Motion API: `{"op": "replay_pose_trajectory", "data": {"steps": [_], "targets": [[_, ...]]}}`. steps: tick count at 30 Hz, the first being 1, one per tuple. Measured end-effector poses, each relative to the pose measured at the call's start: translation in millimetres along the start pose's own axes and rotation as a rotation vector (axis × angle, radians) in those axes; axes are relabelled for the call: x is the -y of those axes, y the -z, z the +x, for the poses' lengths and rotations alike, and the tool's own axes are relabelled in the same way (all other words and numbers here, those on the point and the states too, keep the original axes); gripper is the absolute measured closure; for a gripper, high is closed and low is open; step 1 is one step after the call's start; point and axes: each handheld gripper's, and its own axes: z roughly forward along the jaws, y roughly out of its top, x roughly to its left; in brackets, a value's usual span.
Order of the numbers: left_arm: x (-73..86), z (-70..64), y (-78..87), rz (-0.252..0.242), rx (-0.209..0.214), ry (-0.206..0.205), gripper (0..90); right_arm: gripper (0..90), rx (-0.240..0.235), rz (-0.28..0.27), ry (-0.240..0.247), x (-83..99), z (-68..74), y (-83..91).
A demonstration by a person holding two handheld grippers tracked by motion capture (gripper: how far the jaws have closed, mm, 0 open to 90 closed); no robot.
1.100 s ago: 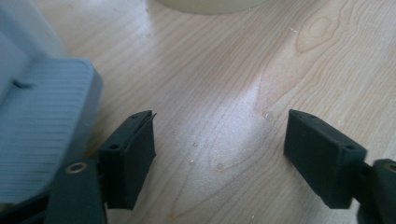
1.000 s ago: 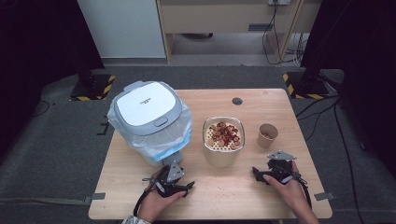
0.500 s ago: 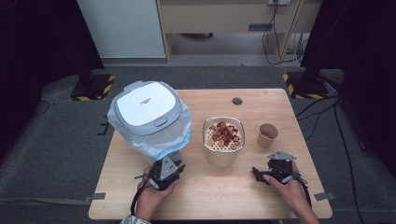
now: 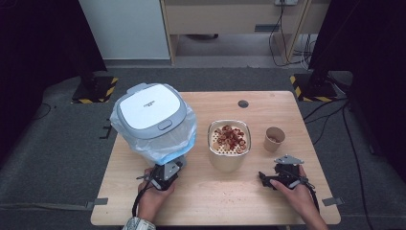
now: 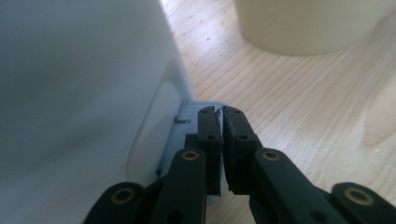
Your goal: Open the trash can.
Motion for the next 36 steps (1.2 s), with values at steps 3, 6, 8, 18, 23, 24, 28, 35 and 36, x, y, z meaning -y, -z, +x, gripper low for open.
{"op": "replay_pose_trajectory", "data": {"steps": [3, 6, 8, 18, 23, 24, 28, 35, 36], "targets": [[1.9, 1.3, -2.3, 0.024, -0.004, -0.020, 86.2, 0.6, -0.001, 0.000, 0.000, -0.1, 0.0, -0.1], [2.1, 1.7, -2.7, 0.026, -0.005, -0.029, 86.4, 0.6, -0.001, 0.000, 0.000, 0.0, 0.0, 0.0], [3.3, 0.9, -3.5, 0.024, -0.009, -0.015, 86.4, 0.6, -0.001, 0.000, 0.000, 0.0, 0.0, 0.0], [5.1, -1.5, -7.4, 0.035, -0.016, 0.010, 87.9, 0.6, -0.001, 0.000, 0.000, 0.1, 0.0, -0.1], [5.3, -2.9, -8.6, 0.047, -0.022, 0.001, 87.9, 0.6, -0.001, 0.000, 0.000, 0.1, 0.0, -0.1], [5.6, -2.7, -8.8, 0.049, -0.021, 0.004, 87.9, 0.6, -0.001, 0.000, 0.000, 0.0, 0.0, -0.1], [7.0, -2.7, -10.1, 0.053, -0.021, 0.020, 87.9, 0.6, 0.002, 0.000, -0.004, -0.1, 0.4, -0.2], [9.6, -2.2, -14.6, 0.072, -0.007, 0.025, 87.8, 0.6, 0.002, 0.003, -0.006, -0.5, 0.6, -0.2], [9.9, -1.9, -14.9, 0.071, -0.005, 0.029, 87.8, 0.6, 0.001, 0.005, -0.005, -0.7, 0.4, -0.1]]}}
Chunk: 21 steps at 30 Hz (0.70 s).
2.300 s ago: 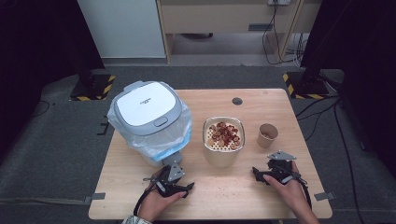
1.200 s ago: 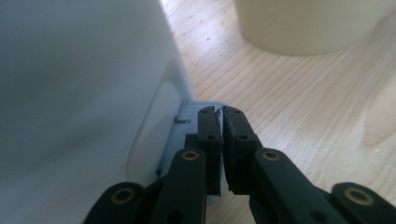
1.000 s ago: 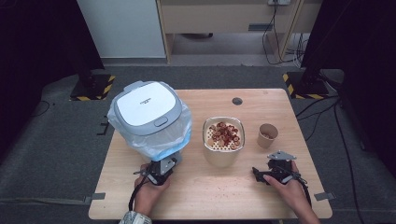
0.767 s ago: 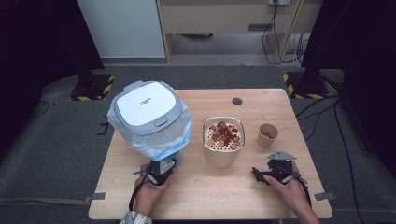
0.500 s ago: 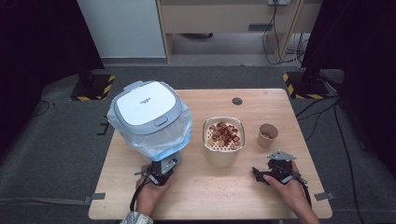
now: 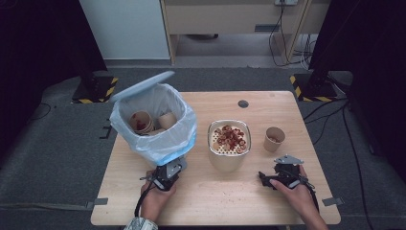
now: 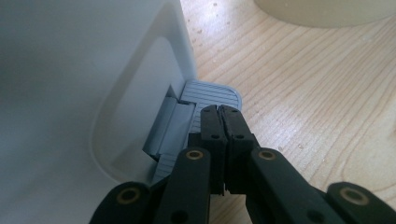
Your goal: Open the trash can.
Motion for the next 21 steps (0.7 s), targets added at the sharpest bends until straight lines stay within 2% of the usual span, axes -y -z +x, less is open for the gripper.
{"op": "replay_pose_trajectory", "data": {"steps": [4, 5, 9, 11, 16, 21], "targets": [[0.4, 1.2, 0.1, 0.001, 0.007, 0.011, 87.7, 3.4, -0.007, 0.013, 0.008, -1.8, -1.5, 0.8], [0.5, 1.2, 0.2, 0.001, 0.008, 0.014, 87.7, 7.1, -0.015, 0.007, 0.011, -3.3, -2.7, 3.1], [0.6, 1.6, 0.2, -0.001, 0.010, 0.017, 87.7, 6.3, 0.001, -0.026, 0.012, -6.4, -3.4, 6.9], [0.4, 1.1, 0.4, 0.002, 0.007, 0.016, 87.6, 6.3, 0.014, -0.057, 0.000, -8.8, -4.2, 10.3], [0.9, 2.1, 0.0, -0.006, 0.014, 0.027, 87.6, 6.8, 0.033, -0.078, -0.033, -11.5, -9.1, 12.2], [0.2, 1.5, 0.2, 0.002, 0.011, 0.016, 87.6, 4.3, 0.021, -0.096, -0.052, -14.0, -12.3, 13.6]]}}
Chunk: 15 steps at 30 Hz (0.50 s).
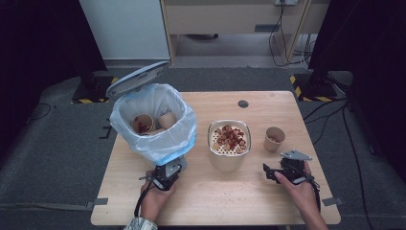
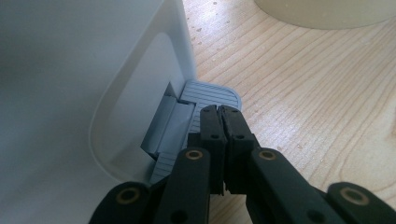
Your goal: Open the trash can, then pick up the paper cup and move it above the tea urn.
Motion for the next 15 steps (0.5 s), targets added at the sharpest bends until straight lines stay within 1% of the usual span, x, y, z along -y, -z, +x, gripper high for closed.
{"op": "replay_pose_trajectory", "data": {"steps": [9, 11, 13, 15], "targets": [[-0.1, -0.2, -0.1, 0.001, 0.000, -0.001, 87.6, 4.4, -0.004, 0.000, 0.007, 0.4, -0.6, 1.3], [-0.2, -0.4, -0.1, 0.001, -0.001, -0.003, 87.6, 4.7, -0.002, -0.002, 0.004, -0.1, -0.5, 1.7], [-0.4, -0.9, -0.2, 0.002, -0.004, -0.007, 87.6, 5.1, -0.004, -0.010, -0.012, -3.2, -1.7, 2.1], [-0.3, -0.6, -0.1, 0.001, -0.002, -0.006, 87.6, 5.2, -0.003, -0.014, -0.011, -4.7, -2.4, 2.6]]}}
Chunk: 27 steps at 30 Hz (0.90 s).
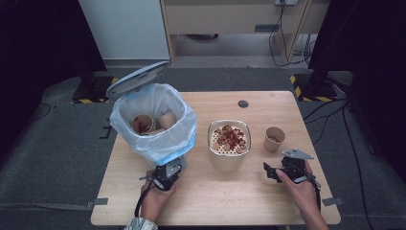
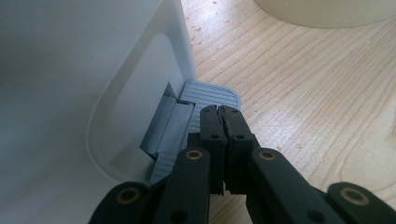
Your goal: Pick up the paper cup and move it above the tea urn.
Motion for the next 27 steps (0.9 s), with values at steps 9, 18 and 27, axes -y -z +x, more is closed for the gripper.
{"op": "replay_pose_trajectory", "data": {"steps": [9, 18, 27], "targets": [[0.2, 0.3, 0.1, -0.001, 0.003, 0.003, 87.6, 5.0, -0.007, -0.026, -0.047, -13.5, -8.4, -5.1], [0.5, 0.2, 0.2, -0.003, 0.005, 0.003, 87.6, 7.2, 0.043, -0.017, -0.037, -28.2, -10.1, -11.9], [0.2, -0.3, 0.1, -0.002, 0.003, -0.001, 87.6, 12.9, 0.080, -0.050, -0.069, -41.8, -20.4, -38.3]]}}
